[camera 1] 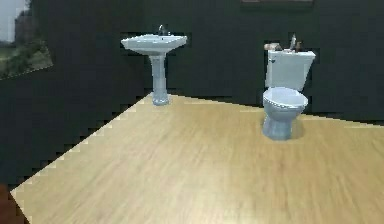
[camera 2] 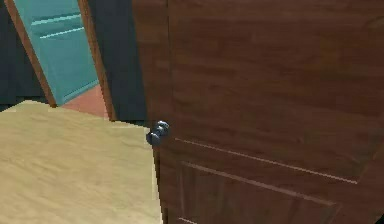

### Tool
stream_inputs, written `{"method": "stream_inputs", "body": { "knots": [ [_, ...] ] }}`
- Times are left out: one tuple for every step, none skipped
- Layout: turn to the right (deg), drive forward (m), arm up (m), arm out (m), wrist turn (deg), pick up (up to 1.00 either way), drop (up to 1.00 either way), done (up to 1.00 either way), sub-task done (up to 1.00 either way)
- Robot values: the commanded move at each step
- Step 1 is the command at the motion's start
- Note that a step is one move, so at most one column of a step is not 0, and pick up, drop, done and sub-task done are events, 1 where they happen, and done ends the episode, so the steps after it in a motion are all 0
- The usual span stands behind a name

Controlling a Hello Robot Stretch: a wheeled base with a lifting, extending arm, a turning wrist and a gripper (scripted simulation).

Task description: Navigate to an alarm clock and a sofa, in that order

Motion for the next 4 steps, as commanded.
{"method": "stream_inputs", "body": {
  "knots": [
    [0.0,0.70,0.00,0.00,0.0,0.00,0.00,0.00,0.00],
    [45.0,0.00,0.00,0.00,0.0,0.00,0.00,0.00,0.00],
    [45.0,0.00,0.00,0.00,0.0,0.00,0.00,0.00,0.00],
    [0.0,0.35,0.00,0.00,0.0,0.00,0.00,0.00,0.00]
  ]
}}
